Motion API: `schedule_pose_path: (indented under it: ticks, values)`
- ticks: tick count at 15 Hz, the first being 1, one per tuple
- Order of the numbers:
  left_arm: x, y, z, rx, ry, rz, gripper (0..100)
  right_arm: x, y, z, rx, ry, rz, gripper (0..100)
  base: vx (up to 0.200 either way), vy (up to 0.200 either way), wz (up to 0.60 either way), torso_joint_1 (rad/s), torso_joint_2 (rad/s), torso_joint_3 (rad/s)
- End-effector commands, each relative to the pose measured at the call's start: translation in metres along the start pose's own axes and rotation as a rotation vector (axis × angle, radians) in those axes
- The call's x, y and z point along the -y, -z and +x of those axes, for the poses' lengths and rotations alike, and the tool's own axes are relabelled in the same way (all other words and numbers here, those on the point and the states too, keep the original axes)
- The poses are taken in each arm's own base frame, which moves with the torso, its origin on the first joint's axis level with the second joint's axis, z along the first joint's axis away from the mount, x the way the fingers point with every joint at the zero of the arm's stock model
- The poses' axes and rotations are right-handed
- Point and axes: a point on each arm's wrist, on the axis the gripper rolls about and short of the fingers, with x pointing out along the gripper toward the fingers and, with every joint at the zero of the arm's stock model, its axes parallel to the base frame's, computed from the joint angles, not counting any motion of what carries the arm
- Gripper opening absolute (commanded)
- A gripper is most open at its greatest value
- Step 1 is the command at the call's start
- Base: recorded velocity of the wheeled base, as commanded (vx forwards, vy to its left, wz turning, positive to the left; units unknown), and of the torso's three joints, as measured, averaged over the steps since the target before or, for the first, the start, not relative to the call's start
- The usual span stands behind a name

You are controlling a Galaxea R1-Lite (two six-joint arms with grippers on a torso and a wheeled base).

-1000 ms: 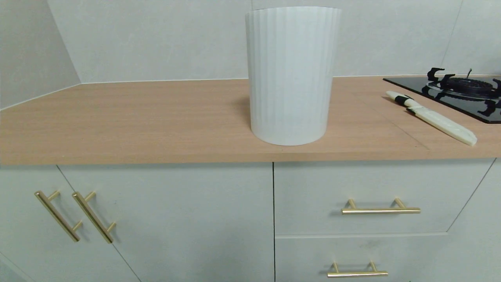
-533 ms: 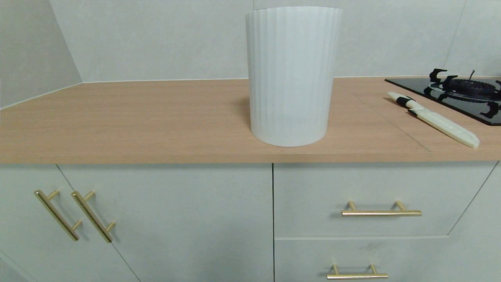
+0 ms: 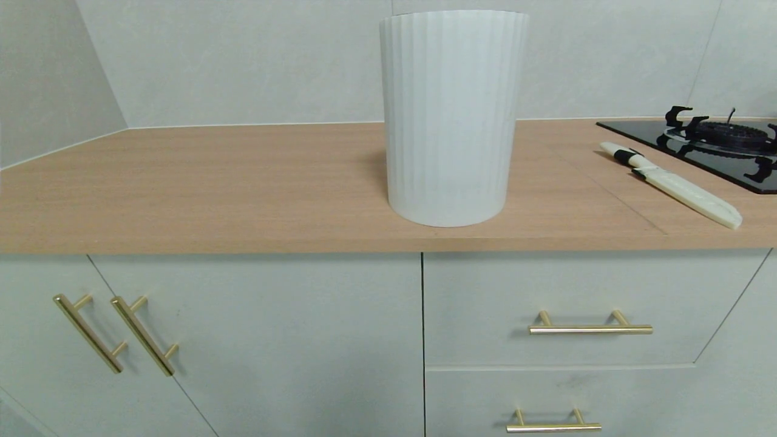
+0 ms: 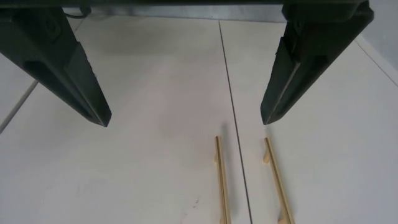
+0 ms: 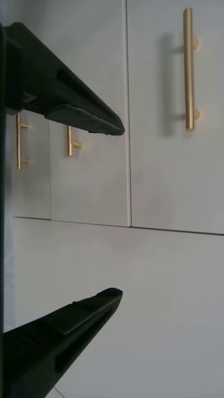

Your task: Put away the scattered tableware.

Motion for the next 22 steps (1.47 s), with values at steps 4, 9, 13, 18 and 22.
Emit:
schedule_pose_path:
  ticks: [4,9,13,18,22]
  values:
    - [0.0000,0.0001,0.0001,0.000,-0.001,0.000,100,0.0000,0.0000,0.0001,-0.001,0.000,0.000,100,0.000,0.000,0.00,0.000,0.00,0.000]
    - [0.0000,0.0001,0.0001,0.000,-0.001,0.000,100,0.0000,0.0000,0.0001,-0.001,0.000,0.000,100,0.000,0.000,0.00,0.072,-0.26,-0.232]
    - [0.0000,0.0001,0.0001,0.000,-0.001,0.000,100,0.0000,0.0000,0.0001,-0.001,0.000,0.000,100,0.000,0.000,0.00,0.167,-0.52,-0.292]
    - [0.0000,0.0001,0.0001,0.000,-0.001,0.000,100,0.0000,0.0000,0.0001,-0.001,0.000,0.000,100,0.000,0.000,0.00,0.186,-0.47,-0.285]
    - [0.0000,0.0001,0.0001,0.000,-0.001,0.000,100,0.0000,0.0000,0.0001,-0.001,0.000,0.000,100,0.000,0.000,0.00,0.204,-0.48,-0.278]
